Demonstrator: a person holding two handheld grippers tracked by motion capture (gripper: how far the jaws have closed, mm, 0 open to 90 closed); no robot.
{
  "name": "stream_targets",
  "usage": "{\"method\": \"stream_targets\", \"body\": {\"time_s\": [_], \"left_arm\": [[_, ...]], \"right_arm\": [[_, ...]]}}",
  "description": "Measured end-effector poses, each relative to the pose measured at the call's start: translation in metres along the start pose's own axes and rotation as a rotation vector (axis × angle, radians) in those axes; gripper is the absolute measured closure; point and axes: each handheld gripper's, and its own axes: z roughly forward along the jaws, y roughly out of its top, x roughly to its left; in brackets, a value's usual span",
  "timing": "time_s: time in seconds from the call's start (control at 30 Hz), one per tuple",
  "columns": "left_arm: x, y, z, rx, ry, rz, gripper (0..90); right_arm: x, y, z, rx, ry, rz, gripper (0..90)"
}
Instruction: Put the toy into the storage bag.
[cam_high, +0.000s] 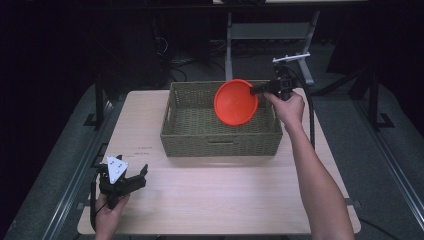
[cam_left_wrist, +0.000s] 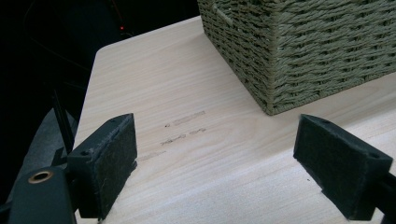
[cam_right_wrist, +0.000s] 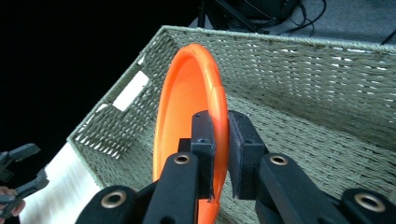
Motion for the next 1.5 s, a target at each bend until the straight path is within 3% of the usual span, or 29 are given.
{"method": "stream_targets", "body": {"time_s": [0.27, 0.37, 0.5, 0.93, 1.23, 1.5], "left_arm": [[-0.001, 0.0, 0.0, 0.006, -0.004, 0.005, 12.9], [-0.001, 0.0, 0.0, 0.008, -0.003, 0.003, 12.9], [-0.002, 0.0, 0.0, 0.01, -0.004, 0.012, 12.9], [-0.003, 0.001, 0.0, 0.009, -0.006, 0.018, 12.9], [-0.004, 0.001, 0.0, 0.008, -0.007, 0.017, 12.9], [-0.002, 0.001, 0.0, 0.01, -0.004, 0.014, 12.9]], "right_arm": [[-0.012, -0.008, 0.006, -0.01, -0.021, 0.041, 81.2], [-0.019, -0.012, 0.01, 0.014, -0.036, 0.049, 81.1], [-0.02, -0.013, 0.015, 0.038, -0.056, 0.047, 80.8], [-0.024, -0.022, 0.032, 0.082, -0.054, 0.056, 80.1], [-0.024, -0.029, 0.051, 0.179, -0.049, 0.064, 78.8], [-0.023, -0.03, 0.056, 0.201, -0.059, 0.058, 77.6]]}}
